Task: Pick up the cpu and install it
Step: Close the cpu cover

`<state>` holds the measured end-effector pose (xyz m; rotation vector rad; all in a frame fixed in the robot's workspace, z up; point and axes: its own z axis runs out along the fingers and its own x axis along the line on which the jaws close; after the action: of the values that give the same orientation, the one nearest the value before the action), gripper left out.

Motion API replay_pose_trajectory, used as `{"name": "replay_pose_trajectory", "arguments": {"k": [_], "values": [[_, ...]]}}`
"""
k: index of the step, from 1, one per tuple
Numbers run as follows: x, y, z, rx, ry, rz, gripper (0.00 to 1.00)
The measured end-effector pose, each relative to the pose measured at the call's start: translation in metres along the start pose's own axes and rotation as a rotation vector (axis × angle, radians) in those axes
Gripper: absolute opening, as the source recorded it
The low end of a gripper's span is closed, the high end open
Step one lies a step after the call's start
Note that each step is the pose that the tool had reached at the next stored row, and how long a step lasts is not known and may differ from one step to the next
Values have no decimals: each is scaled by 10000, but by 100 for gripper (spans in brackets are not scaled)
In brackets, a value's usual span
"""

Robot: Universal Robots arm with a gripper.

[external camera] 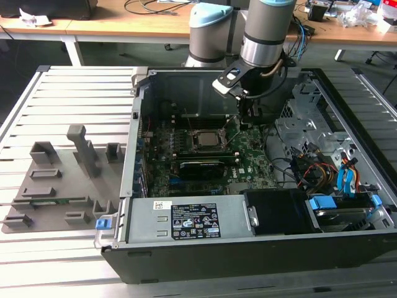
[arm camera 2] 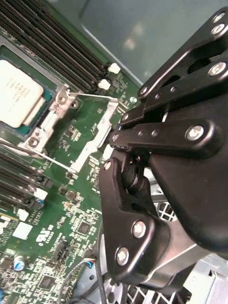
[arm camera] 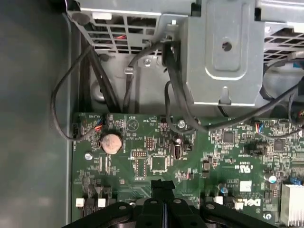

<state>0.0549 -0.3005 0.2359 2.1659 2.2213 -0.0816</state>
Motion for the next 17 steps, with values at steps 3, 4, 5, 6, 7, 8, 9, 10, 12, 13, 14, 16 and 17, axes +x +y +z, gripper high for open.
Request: {"name": "replay_pose_trajectory", "arguments": {"k": [3, 4, 5, 6, 7, 8, 9, 10, 12, 13, 14, 16, 17], "values": [[2, -83, 1, -11, 0, -1, 11], [3, -121, 1, -12, 0, 0, 11], [4, -157, 2, -13, 0, 0, 11], [5, -175, 2, -14, 0, -1, 11], [5, -198, 2, -14, 0, -1, 11], [6, -223, 2, -15, 1, -1, 11], [6, -245, 3, -15, 0, 0, 11], [7, -255, 3, -15, 0, 0, 11], [8, -291, 3, -15, 0, 0, 11], [8, -308, 3, -15, 0, 0, 11], [9, -339, 3, -15, 0, 0, 11], [10, -400, 4, -15, 0, -1, 11], [11, -428, 5, -15, 1, 0, 11]]}}
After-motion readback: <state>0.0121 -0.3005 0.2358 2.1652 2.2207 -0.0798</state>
